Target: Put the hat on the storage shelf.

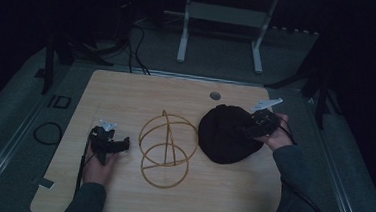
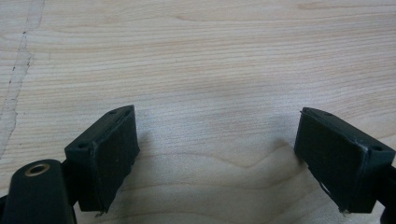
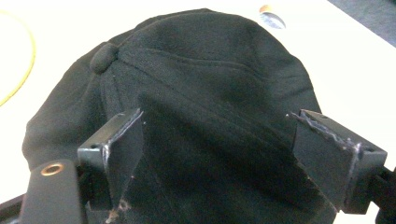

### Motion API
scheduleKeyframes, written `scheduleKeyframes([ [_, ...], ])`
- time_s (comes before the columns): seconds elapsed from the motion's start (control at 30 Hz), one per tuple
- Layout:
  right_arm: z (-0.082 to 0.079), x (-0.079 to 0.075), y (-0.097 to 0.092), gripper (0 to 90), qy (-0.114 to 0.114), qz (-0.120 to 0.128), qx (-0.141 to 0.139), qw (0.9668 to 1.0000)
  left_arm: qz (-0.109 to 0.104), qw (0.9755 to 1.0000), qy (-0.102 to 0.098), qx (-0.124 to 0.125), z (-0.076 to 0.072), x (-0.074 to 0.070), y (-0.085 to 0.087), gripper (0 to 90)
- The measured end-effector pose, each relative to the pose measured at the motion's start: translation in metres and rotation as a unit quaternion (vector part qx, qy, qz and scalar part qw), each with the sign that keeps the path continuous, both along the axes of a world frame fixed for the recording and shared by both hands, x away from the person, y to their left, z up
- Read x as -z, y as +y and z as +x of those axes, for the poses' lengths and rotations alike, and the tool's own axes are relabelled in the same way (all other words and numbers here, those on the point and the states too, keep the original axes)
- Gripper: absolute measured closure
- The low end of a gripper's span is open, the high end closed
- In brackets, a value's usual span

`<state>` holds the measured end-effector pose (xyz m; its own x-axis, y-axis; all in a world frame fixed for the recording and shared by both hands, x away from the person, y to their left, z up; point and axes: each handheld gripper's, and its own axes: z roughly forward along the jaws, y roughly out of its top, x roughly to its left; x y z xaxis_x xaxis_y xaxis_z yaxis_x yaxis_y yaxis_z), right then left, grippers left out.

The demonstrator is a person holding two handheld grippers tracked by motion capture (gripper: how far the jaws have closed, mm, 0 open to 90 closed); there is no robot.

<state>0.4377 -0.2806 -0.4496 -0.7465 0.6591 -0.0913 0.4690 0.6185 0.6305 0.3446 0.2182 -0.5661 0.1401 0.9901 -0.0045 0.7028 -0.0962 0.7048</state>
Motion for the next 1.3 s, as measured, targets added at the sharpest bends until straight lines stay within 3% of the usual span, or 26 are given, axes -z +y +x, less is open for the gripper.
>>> scheduleKeyframes([
  [0.3, 0.016, 0.005, 0.005, 18.0, 0.024, 0.007, -0.031, 0.9992, 0.000, 1.0000, 0.000, 0.000, 0.000, 0.000, 0.000, 13.1],
  [0.63, 0.027, 0.014, 0.007, 16.5, 0.051, -0.004, -0.026, 0.9984, 0.000, 1.0000, 0.000, 0.000, 0.000, 0.000, 0.000, 13.2],
  [0.83, 0.029, 0.017, 0.009, 20.6, 0.056, -0.028, -0.023, 0.9978, 0.000, 1.0000, 0.000, 0.000, 0.000, 0.000, 0.000, 13.2],
  [1.03, 0.029, 0.019, 0.007, 32.8, 0.061, -0.038, -0.005, 0.9974, 0.000, 1.0000, 0.000, 0.000, 0.000, 0.000, 0.000, 13.2],
  [1.17, 0.031, 0.022, 0.010, 53.4, 0.074, -0.064, 0.008, 0.9952, 0.000, 1.0000, 0.000, 0.000, 0.000, 0.000, 0.000, 13.2],
  [1.3, 0.033, 0.023, 0.009, 74.2, 0.085, -0.068, 0.011, 0.9940, 0.000, 1.0000, 0.000, -0.001, 0.000, 0.000, 0.000, 13.2],
])
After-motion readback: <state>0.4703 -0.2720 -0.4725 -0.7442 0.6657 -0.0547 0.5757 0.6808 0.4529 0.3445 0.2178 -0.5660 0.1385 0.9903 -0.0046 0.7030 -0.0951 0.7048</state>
